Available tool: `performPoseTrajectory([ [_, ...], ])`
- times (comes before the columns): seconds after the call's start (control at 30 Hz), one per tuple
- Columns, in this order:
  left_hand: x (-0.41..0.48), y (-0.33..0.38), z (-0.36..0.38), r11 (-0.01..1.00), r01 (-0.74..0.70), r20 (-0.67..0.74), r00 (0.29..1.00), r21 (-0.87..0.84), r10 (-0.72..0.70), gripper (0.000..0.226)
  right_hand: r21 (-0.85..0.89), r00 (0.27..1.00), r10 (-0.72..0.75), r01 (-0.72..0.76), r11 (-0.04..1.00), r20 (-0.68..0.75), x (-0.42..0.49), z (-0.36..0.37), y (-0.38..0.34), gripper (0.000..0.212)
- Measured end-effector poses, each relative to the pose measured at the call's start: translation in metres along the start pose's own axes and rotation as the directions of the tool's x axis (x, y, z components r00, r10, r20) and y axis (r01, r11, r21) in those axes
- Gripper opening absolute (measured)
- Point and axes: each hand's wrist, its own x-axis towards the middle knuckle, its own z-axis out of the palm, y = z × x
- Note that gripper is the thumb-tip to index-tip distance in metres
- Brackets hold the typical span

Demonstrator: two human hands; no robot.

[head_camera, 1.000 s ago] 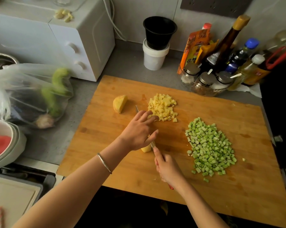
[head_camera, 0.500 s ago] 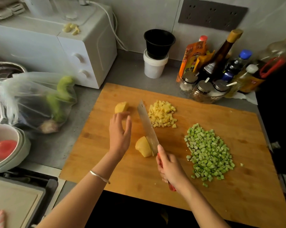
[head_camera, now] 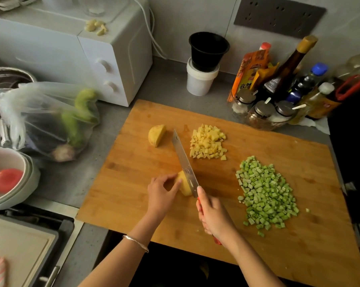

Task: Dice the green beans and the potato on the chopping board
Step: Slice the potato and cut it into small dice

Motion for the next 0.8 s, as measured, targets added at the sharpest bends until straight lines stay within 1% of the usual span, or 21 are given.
performPoseTrajectory([
  [0.17,-0.001,-0.002,0.003,1.000,-0.013,-0.027,1.000,0.001,0.013,0.025,-0.060,1.000,0.028,-0.029,0.998,-0.014,0.005,0.001,0.003,0.055],
  [0.37,-0.003,-0.004,0.005,0.999,0.001,-0.043,0.999,-0.036,-0.003,0.024,-0.110,0.994,0.107,-0.110,0.988,-0.032,0.016,0.009,0.010,0.057],
  [0.5,-0.002,-0.004,0.004,0.999,-0.014,-0.052,0.999,-0.033,0.012,0.023,-0.150,0.991,0.122,-0.130,0.980,-0.061,0.024,0.014,0.011,0.058],
  [0.6,-0.004,-0.005,0.004,0.999,-0.022,-0.045,0.999,-0.039,0.020,0.022,-0.226,0.989,0.096,-0.120,0.967,-0.113,0.029,0.019,0.015,0.058],
  [0.7,-0.004,-0.005,0.005,0.999,-0.029,-0.055,0.998,-0.038,0.027,0.022,-0.197,0.986,0.068,-0.098,0.976,-0.152,0.030,0.027,0.023,0.055],
  [0.8,-0.005,-0.004,0.006,0.998,-0.030,-0.059,0.998,-0.051,0.027,0.024,-0.140,0.987,0.086,-0.104,0.985,-0.135,0.029,0.029,0.025,0.053],
])
